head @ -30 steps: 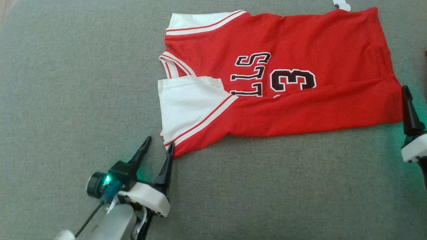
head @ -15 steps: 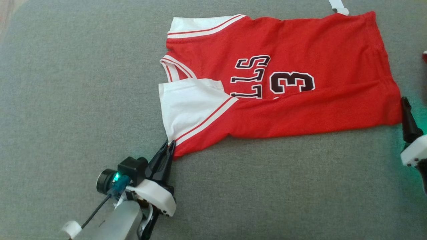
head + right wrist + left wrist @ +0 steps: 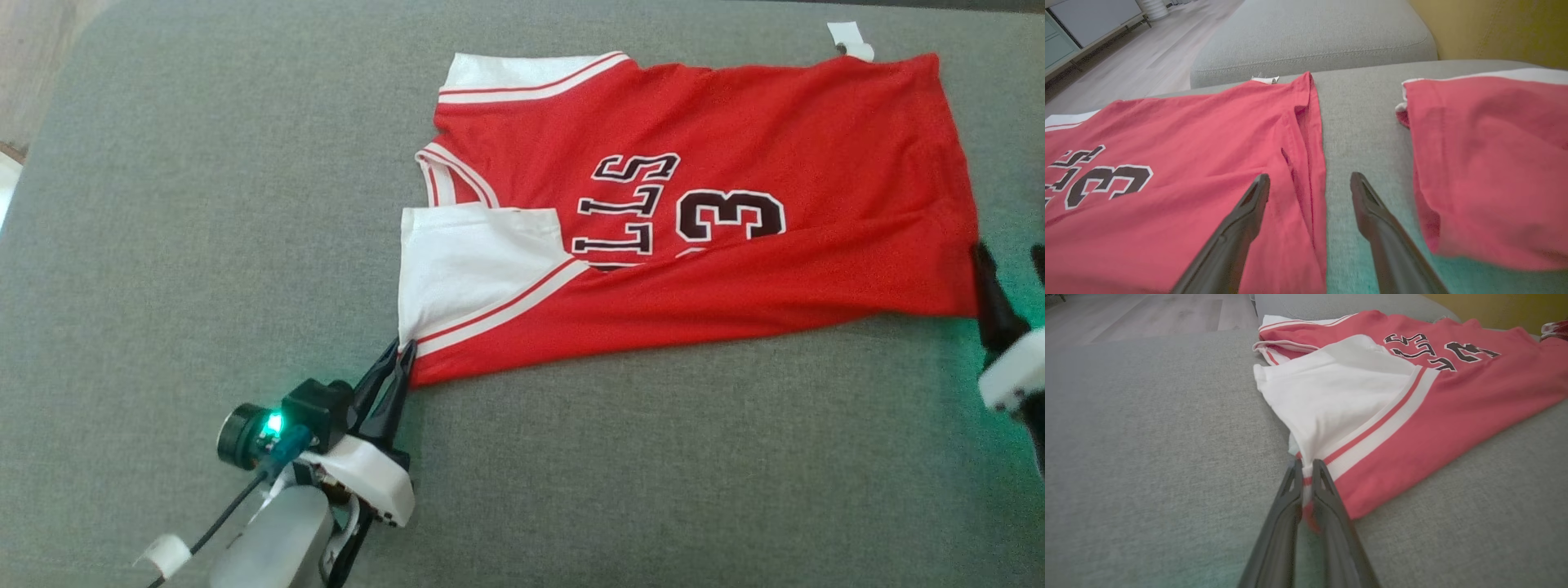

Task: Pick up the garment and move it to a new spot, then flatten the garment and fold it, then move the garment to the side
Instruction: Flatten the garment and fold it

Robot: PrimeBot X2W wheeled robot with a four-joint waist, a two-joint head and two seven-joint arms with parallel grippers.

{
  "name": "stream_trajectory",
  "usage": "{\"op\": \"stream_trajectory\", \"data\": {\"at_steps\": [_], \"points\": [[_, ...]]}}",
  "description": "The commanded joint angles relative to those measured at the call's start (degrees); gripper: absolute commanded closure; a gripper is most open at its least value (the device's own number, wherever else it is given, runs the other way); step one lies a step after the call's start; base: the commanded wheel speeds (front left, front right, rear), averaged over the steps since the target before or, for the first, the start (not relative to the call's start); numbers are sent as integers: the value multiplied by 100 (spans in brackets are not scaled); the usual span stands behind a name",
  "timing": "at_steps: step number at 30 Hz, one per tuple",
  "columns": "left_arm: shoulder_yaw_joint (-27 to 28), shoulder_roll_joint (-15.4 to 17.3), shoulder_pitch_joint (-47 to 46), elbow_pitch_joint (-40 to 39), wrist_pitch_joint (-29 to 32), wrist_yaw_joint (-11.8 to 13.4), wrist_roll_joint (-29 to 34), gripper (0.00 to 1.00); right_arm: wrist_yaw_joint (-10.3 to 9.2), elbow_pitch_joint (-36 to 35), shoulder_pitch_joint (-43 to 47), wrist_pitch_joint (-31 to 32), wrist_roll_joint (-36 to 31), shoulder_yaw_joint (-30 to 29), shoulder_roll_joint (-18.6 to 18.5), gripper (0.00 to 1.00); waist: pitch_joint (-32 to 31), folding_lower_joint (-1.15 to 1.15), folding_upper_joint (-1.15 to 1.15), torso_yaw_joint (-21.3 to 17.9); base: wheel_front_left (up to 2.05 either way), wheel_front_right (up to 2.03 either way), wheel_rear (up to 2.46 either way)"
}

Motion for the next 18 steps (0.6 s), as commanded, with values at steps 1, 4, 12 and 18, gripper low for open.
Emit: {"op": "stream_trajectory", "data": {"at_steps": [1,4,12,18], "points": [[158,226,-111,-122,-19,61,37,100,-5,-336,339,80,107,88,-234,0,-48,0,0,18,0,0,0],[141,249,-97,-147,-22,72,39,100,-5,-620,648,374,216,123,-285,0,-91,0,0,40,0,0,0],[90,262,-93,-225,-31,64,34,100,-5,-711,859,881,219,134,-141,20,-105,0,0,53,0,0,0],[32,277,-88,-219,-38,65,52,100,-5,-672,828,896,213,248,-158,100,-210,0,0,66,0,0,0]]}}
